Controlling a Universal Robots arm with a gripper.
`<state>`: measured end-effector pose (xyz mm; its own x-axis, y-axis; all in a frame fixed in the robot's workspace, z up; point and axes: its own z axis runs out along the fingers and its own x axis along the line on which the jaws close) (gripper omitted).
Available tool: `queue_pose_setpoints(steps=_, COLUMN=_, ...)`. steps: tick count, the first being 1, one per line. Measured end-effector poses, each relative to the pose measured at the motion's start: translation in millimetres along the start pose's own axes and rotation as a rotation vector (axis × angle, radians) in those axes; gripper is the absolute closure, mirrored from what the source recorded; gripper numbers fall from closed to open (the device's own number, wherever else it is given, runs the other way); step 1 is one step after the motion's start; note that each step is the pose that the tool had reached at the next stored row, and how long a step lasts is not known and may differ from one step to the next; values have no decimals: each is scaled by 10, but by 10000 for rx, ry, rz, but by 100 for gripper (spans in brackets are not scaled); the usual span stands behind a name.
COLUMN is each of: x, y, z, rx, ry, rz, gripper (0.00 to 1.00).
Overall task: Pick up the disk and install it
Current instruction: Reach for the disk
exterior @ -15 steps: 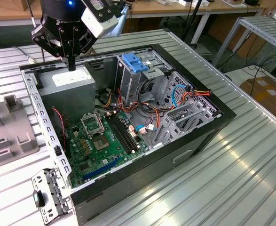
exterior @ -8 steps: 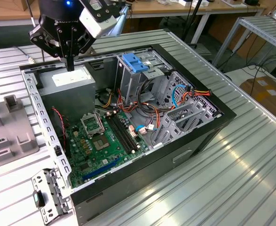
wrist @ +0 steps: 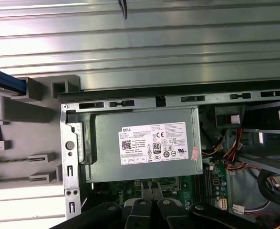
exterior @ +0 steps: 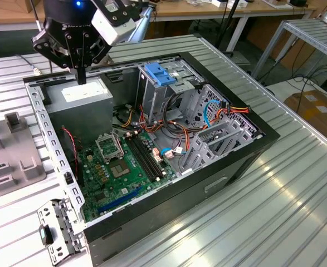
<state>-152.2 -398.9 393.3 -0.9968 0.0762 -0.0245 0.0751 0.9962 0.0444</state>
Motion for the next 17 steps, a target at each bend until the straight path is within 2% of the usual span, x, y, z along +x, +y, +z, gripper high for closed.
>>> queue_pose_setpoints(steps=17, x=90, y=-7, z=-2, rx=0, ry=1, rz=0, gripper=89)
